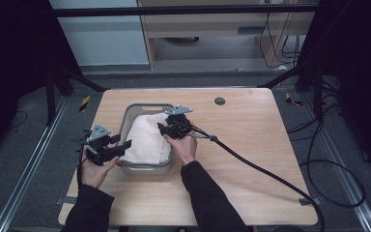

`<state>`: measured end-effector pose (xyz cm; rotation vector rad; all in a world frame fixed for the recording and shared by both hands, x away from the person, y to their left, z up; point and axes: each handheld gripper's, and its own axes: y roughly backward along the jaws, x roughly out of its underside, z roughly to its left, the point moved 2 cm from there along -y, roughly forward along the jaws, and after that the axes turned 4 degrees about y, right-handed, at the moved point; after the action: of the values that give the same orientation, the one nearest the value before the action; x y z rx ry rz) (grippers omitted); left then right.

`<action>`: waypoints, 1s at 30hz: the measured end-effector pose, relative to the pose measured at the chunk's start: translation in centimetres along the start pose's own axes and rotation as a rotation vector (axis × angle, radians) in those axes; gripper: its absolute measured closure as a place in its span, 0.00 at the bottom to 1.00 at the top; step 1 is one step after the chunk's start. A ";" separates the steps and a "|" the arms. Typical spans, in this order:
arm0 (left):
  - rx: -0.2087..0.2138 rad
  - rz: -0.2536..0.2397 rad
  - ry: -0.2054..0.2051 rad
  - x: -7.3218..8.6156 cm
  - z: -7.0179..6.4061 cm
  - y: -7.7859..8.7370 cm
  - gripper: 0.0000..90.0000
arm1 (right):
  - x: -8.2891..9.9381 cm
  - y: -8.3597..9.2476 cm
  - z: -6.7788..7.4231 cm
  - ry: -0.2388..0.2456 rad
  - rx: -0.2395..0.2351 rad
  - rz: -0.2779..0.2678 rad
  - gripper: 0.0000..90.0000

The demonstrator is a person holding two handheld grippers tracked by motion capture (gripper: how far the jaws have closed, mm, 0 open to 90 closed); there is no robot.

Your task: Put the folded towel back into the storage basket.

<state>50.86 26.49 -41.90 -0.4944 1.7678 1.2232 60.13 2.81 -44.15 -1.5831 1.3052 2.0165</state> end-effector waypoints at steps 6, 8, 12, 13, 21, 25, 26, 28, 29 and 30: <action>0.015 -0.055 0.006 -0.2 -0.1 0.8 0.49 | -1.6 2.5 -0.5 0.028 0.002 -0.063 0.45; 0.027 -0.078 0.008 -0.3 -0.1 1.1 0.47 | -1.9 3.4 -0.9 0.028 0.002 -0.082 0.40; 0.039 -0.114 0.011 -0.4 -0.1 1.6 0.44 | -2.2 4.9 -1.6 0.032 0.004 -0.092 0.32; 0.039 -0.130 0.009 -0.5 -0.2 1.9 0.43 | -2.2 5.9 -2.2 0.033 0.007 -0.104 0.28; 0.059 -0.144 0.010 -0.3 -0.6 2.5 0.38 | -1.2 10.0 -4.6 0.016 0.023 -0.132 0.22; 0.069 -0.140 0.004 0.0 -1.0 2.4 0.36 | 0.0 12.1 -6.0 -0.011 0.018 -0.148 0.21; 0.070 -0.140 0.003 0.1 -1.0 2.4 0.35 | 0.4 12.6 -6.3 -0.008 0.023 -0.147 0.20; 0.071 -0.137 -0.001 0.3 -1.2 2.4 0.35 | 1.3 13.5 -7.0 -0.008 0.031 -0.147 0.20; 0.070 -0.138 -0.006 0.4 -1.2 2.4 0.34 | 1.8 14.0 -7.3 -0.009 0.031 -0.152 0.20; 0.069 -0.139 -0.009 0.5 -1.3 2.4 0.34 | 2.3 14.5 -7.6 -0.013 0.034 -0.154 0.19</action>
<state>48.25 26.47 -40.92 -0.5604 1.7320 1.0630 54.42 -11.88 -39.20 -1.6002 1.1681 1.8999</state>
